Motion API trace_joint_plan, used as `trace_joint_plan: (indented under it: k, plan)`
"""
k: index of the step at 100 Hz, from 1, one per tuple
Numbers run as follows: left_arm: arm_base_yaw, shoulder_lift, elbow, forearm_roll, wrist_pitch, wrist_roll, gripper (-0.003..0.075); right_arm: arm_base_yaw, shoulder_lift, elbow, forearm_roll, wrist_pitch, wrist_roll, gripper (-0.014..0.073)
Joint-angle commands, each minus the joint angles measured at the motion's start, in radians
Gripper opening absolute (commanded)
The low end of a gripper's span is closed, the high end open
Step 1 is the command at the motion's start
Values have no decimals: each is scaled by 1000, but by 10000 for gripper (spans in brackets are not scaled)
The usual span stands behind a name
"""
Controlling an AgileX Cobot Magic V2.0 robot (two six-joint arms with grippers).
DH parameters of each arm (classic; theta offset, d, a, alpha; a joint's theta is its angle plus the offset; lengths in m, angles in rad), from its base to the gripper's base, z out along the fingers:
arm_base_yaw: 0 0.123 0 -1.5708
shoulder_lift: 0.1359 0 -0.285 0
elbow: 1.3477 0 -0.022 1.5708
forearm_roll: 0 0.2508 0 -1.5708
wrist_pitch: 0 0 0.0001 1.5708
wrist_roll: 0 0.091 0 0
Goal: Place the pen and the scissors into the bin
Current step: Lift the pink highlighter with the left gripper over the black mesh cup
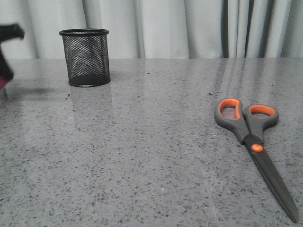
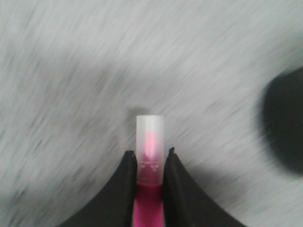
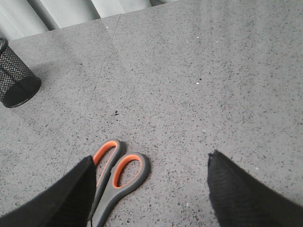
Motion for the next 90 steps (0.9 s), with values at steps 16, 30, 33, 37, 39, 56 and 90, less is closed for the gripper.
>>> trace_joint_plan:
  k: [16, 30, 33, 37, 39, 56, 90]
  plan:
    - [-160, -118, -189, -273, -431, 197, -9, 1, 18, -36, 7, -128, -6, 453]
    - [-260, -82, -270, -224, -548, 204, -8, 1, 18, -36, 7, -170, -6, 453]
    - [-275, -70, -276, -206, -571, 204, -8, 1, 18, -36, 7, -176, -6, 453]
    - [-291, -48, -281, -189, -593, 204, -8, 1, 18, -36, 7, -180, -6, 453]
    - [-295, -40, -281, -191, -600, 204, -8, 1, 18, -36, 7, -182, -6, 453]
    - [-303, 73, -281, -191, -624, 204, -8, 1, 18, -36, 7, -172, -6, 453]
    - [-305, 160, -281, -191, -638, 204, -8, 1, 18, -36, 7, -134, -6, 453]
